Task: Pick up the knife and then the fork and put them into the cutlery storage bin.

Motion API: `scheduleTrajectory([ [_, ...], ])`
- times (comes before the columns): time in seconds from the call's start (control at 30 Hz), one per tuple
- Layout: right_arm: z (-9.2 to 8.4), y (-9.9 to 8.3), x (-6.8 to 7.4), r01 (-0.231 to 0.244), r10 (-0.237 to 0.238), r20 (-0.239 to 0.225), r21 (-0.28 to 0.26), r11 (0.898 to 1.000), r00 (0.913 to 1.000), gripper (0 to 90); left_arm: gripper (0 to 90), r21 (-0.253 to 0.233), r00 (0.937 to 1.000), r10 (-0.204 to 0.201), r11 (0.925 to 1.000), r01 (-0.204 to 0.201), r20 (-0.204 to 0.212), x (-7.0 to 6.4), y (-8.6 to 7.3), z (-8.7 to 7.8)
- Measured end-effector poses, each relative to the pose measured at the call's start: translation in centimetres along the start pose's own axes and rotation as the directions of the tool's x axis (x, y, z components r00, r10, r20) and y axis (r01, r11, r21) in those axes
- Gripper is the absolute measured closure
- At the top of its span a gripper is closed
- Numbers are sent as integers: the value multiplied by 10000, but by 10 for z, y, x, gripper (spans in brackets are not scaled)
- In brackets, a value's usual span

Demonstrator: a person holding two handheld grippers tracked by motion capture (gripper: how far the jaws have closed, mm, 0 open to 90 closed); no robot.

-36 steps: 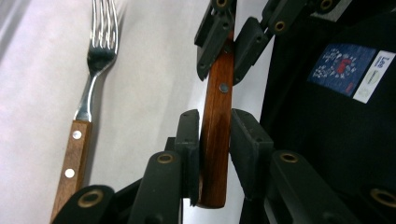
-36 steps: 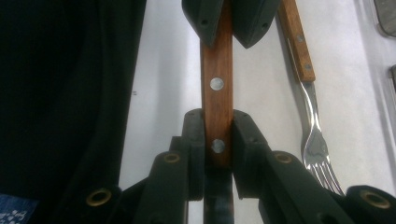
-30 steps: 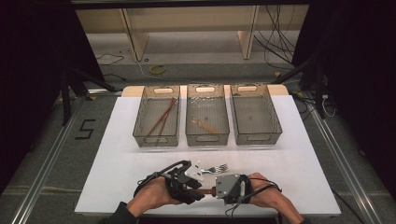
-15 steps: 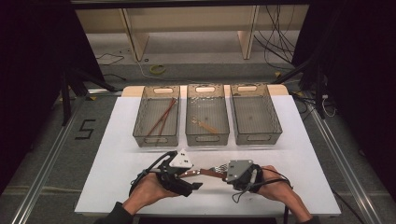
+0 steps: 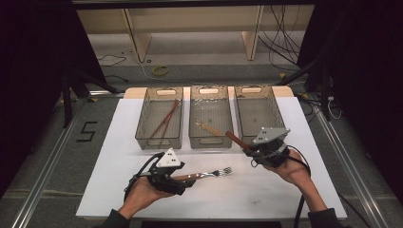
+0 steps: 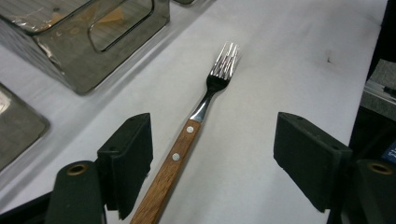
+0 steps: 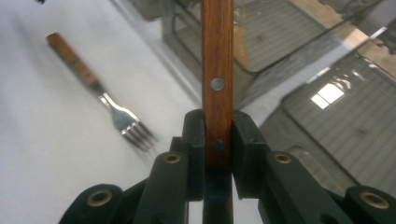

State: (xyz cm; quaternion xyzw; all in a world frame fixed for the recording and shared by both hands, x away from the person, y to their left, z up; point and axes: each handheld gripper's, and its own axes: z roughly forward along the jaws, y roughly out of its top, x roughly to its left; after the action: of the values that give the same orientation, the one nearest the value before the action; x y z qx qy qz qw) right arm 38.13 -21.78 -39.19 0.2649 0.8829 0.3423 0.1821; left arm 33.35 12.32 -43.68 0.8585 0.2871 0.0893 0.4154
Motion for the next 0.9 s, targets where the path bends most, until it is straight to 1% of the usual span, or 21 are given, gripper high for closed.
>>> scheduleTrajectory([
  [0.07,-1,2,-7,-230,230,-13,-79,9997,9997,780,261,-211,9998,-193,9996,191,-93,3,-3,0],
  [0.17,-2,6,-15,-404,405,141,-82,9991,9991,780,254,-437,9991,-391,9983,384,-134,6,-9,-2],
  [0.2,-2,7,-18,-501,503,144,-139,9986,9986,780,251,-453,9992,-373,9983,365,-160,7,-11,-2],
  [0.23,-2,9,-21,-582,585,175,-156,9982,9981,780,247,-569,9987,-460,9974,447,-218,8,-13,-2],
  [0.3,-2,12,-26,-644,649,255,-188,9977,9976,780,244,-690,9984,-509,9964,491,-258,11,-17,-4],
  [0.37,-2,16,-31,-821,829,298,-264,9963,9961,780,241,-876,9967,-763,9934,737,-267,13,-20,-5],
  [0.5,-1,22,-43,-1159,1175,491,-343,9927,9919,780,239,-1076,9941,-1043,9891,1004,-313,18,-26,-7],
  [0.63,1,28,-56,-1493,1521,671,-445,9878,9861,779,240,-1163,9928,-1118,9875,1061,-433,21,-32,-8],
  [0.7,2,31,-62,-1608,1641,756,-473,9859,9835,779,239,-1197,9914,-1226,9860,1164,-463,23,-33,-9],
  [0.8,3,36,-69,-1773,1808,839,-474,9830,9799,779,237,-1270,9900,-1352,9835,1290,-414,25,-35,-10],
  [0.9,5,41,-76,-1988,2025,954,-467,9789,9746,779,235,-1290,9907,-1294,9840,1232,-408,25,-36,-11],
])
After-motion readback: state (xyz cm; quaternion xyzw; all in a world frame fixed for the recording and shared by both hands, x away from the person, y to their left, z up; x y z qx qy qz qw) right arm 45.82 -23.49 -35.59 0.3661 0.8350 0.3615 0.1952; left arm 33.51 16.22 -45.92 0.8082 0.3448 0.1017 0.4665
